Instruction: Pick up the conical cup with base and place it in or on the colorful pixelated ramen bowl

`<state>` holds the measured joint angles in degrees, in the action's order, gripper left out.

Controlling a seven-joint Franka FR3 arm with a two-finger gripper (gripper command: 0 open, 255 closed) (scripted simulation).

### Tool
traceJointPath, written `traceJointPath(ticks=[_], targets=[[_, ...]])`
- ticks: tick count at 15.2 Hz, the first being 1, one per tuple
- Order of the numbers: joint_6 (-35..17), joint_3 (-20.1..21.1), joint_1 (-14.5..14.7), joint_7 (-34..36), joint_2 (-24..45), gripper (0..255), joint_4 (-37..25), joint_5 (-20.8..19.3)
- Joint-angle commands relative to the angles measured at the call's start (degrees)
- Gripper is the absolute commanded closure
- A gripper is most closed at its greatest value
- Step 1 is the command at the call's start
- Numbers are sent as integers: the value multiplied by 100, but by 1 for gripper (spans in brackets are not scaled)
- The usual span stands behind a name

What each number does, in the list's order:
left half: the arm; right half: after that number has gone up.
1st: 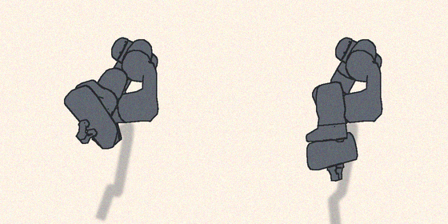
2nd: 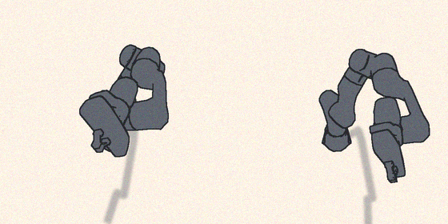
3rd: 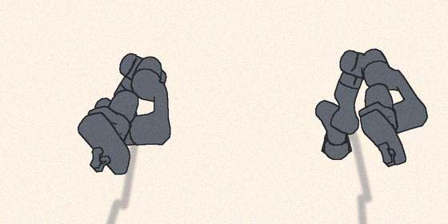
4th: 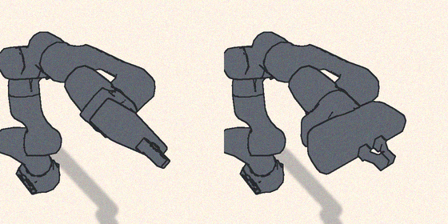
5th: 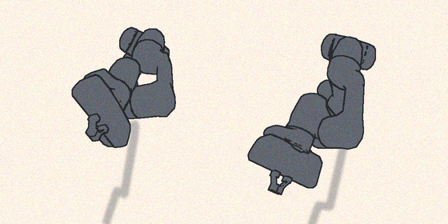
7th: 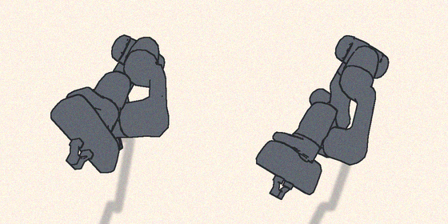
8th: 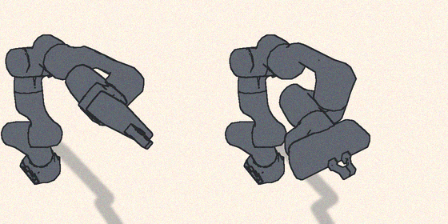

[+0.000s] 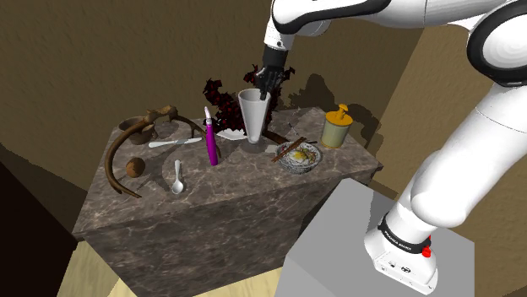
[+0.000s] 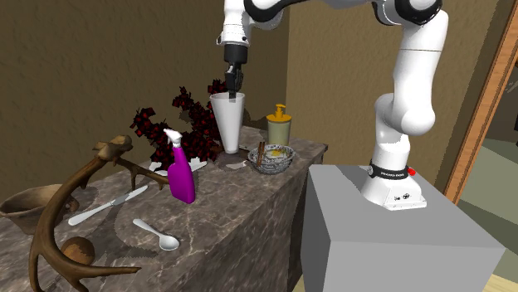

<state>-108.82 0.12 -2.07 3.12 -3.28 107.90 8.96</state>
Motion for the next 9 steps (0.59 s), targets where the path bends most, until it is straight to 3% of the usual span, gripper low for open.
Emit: traceJointPath(ticks=[1, 9], targets=[[169, 2, 1, 31, -12, 255, -163, -7], [733, -6, -5, 106, 12, 255, -755, -29]])
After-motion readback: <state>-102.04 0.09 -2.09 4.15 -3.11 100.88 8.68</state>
